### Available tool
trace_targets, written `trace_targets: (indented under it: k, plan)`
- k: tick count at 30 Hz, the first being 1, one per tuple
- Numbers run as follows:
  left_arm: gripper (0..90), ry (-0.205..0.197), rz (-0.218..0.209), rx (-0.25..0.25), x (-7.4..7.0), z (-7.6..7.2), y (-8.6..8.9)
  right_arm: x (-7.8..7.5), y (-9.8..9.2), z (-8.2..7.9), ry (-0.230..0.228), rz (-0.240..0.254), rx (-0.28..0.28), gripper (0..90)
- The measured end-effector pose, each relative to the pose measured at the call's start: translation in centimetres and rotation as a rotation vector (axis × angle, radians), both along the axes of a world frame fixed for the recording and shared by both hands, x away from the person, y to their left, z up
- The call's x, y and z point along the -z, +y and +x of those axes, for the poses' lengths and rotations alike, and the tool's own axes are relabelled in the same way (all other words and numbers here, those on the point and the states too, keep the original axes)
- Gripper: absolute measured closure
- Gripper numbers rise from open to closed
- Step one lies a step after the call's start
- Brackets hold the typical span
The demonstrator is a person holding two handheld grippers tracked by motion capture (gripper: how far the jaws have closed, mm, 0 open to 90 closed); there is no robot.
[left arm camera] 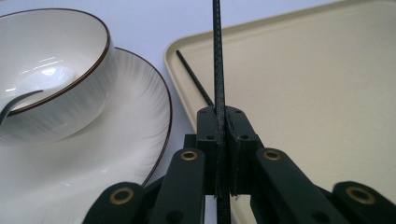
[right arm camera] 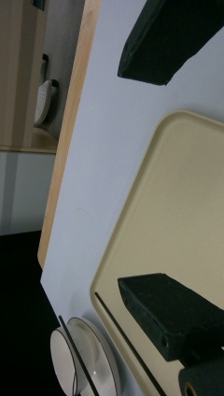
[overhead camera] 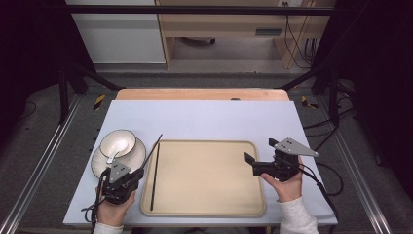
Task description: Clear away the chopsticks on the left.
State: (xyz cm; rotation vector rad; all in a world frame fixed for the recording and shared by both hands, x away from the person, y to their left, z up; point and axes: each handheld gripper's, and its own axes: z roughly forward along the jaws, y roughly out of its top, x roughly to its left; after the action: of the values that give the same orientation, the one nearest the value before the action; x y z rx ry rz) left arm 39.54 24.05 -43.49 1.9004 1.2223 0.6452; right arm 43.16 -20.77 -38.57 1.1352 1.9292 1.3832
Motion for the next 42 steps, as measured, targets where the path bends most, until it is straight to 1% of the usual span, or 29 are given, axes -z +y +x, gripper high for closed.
trace_targets:
  k: [3,6,10,13,15,17,20,21,23,26,27,28,29,31,33,35,36,37,40,42]
  plan:
    - [84.9,-0.009,0.001,-0.001,-0.2,-0.3,-0.5,0.0,0.0,0.0,0.0,0.001,0.002,2.4]
    - [84.9,-0.024,-0.004,-0.012,-0.5,-0.5,-1.0,0.0,0.0,0.0,0.0,0.001,0.001,2.4]
    - [84.9,-0.034,-0.023,-0.034,-0.9,-0.6,-1.8,-0.1,-0.1,0.0,-0.001,0.002,0.004,2.4]
    - [84.9,-0.038,-0.023,-0.046,-1.2,-0.5,-2.4,-0.1,-0.1,-0.1,0.002,0.007,0.002,2.4]
    - [84.9,-0.041,-0.037,-0.054,-1.3,-0.4,-2.8,-0.1,-0.1,-0.1,-0.002,0.006,0.001,2.4]
    - [84.9,-0.043,-0.041,-0.054,-1.3,-0.2,-3.2,-0.2,-0.1,-0.1,-0.003,0.008,0.0,2.4]
    - [84.9,-0.048,-0.031,-0.067,-1.2,0.0,-3.8,-0.2,-0.2,-0.1,-0.005,0.013,-0.001,2.4]
    - [84.8,-0.048,-0.046,-0.07,-1.2,0.1,-3.9,-0.2,-0.2,-0.1,-0.006,0.013,-0.002,2.4]
    - [84.9,-0.049,-0.059,-0.079,-1.2,0.2,-4.2,-0.2,-0.1,-0.1,-0.002,0.021,-0.003,2.4]
    - [84.9,-0.066,-0.07,-0.101,-1.5,0.3,-4.7,-0.2,-0.1,-0.1,-0.004,0.018,-0.005,2.4]
    - [84.8,-0.067,-0.09,-0.104,-1.5,0.3,-4.8,-0.3,-0.1,-0.1,-0.002,0.02,-0.006,2.4]
    - [84.9,-0.074,-0.098,-0.11,-1.5,0.3,-4.9,-0.3,-0.2,-0.2,-0.005,0.018,-0.007,2.4]
    - [84.8,-0.08,-0.101,-0.118,-1.5,0.3,-5.0,-0.3,-0.2,-0.2,-0.003,0.019,-0.007,2.4]
    - [84.9,-0.084,-0.11,-0.119,-1.3,0.2,-5.3,-0.3,-0.2,-0.2,-0.003,0.021,-0.006,2.5]
    - [84.8,-0.091,-0.116,-0.135,-1.1,0.0,-5.5,-0.3,-0.2,-0.2,-0.003,0.018,-0.007,2.5]
    - [84.9,-0.09,-0.136,-0.144,-0.7,-0.2,-5.6,-0.3,-0.2,-0.1,-0.002,0.018,-0.006,2.5]
    - [84.8,-0.093,-0.139,-0.153,-0.5,-0.3,-5.8,-0.2,-0.1,-0.1,-0.001,0.016,-0.008,2.5]
    - [84.9,-0.091,-0.134,-0.159,-0.2,-0.4,-5.9,-0.2,-0.1,-0.1,-0.001,0.013,-0.008,2.5]
    - [84.9,-0.083,-0.153,-0.168,0.5,-0.5,-6.3,-0.1,0.0,0.0,0.002,0.011,-0.012,2.5]
    - [84.9,-0.079,-0.154,-0.172,0.9,-0.6,-6.5,0.0,0.1,0.0,0.004,0.011,-0.012,2.5]
